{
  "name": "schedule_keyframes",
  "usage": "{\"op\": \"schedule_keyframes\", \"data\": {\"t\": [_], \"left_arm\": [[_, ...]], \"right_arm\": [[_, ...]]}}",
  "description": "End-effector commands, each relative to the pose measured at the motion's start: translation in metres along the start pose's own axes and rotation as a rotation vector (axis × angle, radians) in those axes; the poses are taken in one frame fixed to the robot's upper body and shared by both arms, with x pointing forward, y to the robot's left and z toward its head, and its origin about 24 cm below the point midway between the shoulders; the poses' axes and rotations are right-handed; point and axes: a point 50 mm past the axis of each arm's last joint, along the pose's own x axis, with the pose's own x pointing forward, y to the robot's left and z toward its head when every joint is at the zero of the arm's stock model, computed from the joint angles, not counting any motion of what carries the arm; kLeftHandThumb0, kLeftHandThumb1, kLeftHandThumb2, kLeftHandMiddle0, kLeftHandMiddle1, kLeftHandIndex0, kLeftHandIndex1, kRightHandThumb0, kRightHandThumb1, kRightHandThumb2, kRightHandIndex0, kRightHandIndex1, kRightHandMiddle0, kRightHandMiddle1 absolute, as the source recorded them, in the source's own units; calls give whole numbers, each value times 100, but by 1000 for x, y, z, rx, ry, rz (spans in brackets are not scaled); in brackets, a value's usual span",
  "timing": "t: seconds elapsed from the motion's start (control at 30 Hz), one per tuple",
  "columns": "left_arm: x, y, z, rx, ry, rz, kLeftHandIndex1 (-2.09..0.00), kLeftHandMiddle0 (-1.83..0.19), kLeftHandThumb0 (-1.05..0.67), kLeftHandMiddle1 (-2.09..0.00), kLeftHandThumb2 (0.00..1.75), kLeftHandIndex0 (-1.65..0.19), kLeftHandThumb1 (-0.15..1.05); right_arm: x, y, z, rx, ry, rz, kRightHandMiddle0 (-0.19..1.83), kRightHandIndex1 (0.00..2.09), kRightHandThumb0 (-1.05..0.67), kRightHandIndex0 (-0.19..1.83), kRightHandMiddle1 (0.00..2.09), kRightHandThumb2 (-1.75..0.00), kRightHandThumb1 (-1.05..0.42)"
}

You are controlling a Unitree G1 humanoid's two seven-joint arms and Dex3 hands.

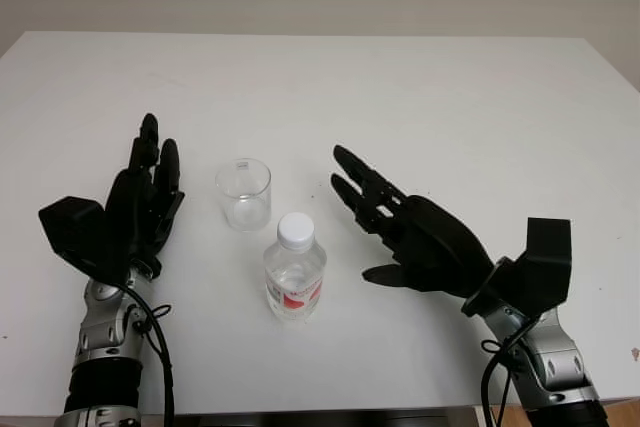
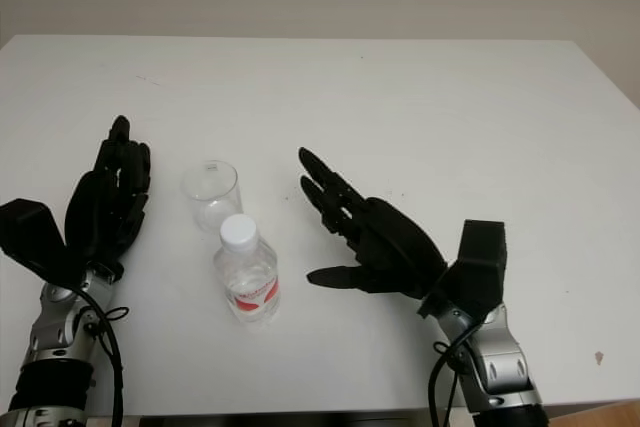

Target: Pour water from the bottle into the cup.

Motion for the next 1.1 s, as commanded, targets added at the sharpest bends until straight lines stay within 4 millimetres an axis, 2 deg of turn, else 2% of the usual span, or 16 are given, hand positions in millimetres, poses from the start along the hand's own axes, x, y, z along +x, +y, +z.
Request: {"op": "schedule_keyframes", "data": {"t": [0.0, 0.27, 0.57, 1.07], "left_arm": [[5, 0, 7, 8, -31, -2, -6, 12, -71, -6, 51, 11, 105], [8, 0, 10, 15, -34, -4, -6, 13, -71, -5, 51, 12, 105], [7, 0, 12, 26, -45, 6, -6, 12, -72, -6, 49, 11, 105], [5, 0, 13, 21, -53, 3, -5, 14, -71, -5, 50, 14, 105]], "right_arm": [[5, 0, 3, -7, -6, 21, -17, 3, -86, -18, 4, -4, -79], [10, 4, 1, -13, 22, 61, -17, 5, -85, -16, 4, -5, -78], [7, 0, 7, -10, 8, 135, -15, 6, -87, -13, 6, -6, -80], [15, -3, 4, 61, 46, 240, -5, 13, -91, 4, 9, -5, -79]]}}
